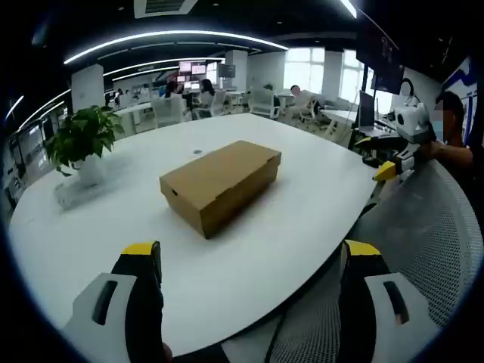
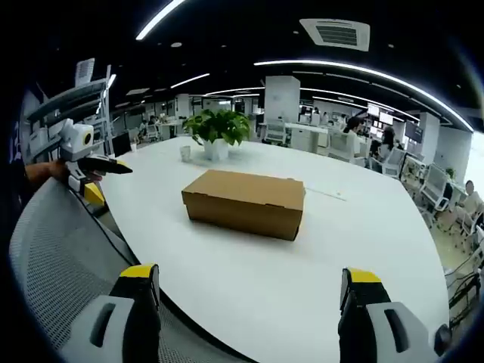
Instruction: Operate the shoe box by opening the lid, removing the specified soft item, and placing it in the target area until the item is outside and the box remains undamaged.
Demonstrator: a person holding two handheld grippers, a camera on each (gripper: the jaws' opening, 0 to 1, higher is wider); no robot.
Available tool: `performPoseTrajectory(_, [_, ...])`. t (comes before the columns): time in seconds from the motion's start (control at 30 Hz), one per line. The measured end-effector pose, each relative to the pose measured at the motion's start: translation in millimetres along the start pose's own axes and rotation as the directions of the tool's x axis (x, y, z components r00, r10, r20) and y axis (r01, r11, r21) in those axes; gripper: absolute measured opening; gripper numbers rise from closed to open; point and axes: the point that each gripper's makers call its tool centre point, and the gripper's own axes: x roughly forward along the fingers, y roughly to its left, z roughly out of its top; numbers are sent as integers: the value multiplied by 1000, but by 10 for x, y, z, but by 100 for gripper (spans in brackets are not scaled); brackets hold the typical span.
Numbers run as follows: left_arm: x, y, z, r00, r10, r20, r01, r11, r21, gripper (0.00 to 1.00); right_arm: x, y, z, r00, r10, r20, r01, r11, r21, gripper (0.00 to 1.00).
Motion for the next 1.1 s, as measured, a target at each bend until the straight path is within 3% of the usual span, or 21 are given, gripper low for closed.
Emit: performPoseTrajectory(1.1, [-6, -10, -21, 1000, -10, -6, 10, 1000, 0, 95, 7, 10, -28, 1000, -2, -17, 1, 1000, -9, 99])
